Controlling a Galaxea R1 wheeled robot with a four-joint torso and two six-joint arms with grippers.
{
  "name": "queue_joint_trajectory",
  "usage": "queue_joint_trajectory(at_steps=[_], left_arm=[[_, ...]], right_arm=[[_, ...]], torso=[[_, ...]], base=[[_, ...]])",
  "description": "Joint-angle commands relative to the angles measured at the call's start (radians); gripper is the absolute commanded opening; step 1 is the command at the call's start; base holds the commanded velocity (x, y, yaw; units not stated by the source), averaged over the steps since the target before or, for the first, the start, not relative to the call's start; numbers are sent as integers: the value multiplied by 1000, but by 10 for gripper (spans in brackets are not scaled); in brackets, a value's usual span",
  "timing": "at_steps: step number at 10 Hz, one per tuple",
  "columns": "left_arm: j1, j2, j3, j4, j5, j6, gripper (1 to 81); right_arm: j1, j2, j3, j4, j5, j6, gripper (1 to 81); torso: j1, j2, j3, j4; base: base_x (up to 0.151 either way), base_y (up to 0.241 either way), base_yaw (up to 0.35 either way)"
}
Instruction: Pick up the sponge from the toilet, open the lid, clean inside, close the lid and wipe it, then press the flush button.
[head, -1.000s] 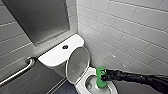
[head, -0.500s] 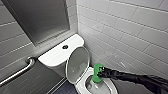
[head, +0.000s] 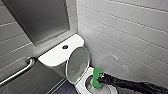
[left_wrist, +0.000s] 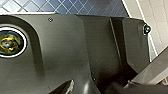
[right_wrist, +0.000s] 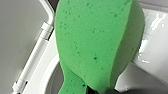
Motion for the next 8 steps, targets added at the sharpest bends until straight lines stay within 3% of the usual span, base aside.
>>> queue_joint_trajectory(at_steps=[1, 3, 5, 8], left_arm=[[-5, -21, 23, 8, 68, 4, 811], [-6, -11, 23, 13, 68, 5, 811], [-6, -3, 21, 13, 68, 5, 811], [-6, 5, 21, 14, 68, 5, 811]], right_arm=[[66, -7, -5, 15, 34, 15, 10], [47, -86, 76, 24, 13, 17, 10], [46, -182, 211, 20, -87, 34, 10], [7, -252, 266, 20, -98, 48, 10]], torso=[[0, 0, 0, 0], [0, 0, 0, 0], [0, 0, 0, 0], [0, 0, 0, 0]], base=[[0, 0, 0], [0, 0, 0], [0, 0, 0], [0, 0, 0]])
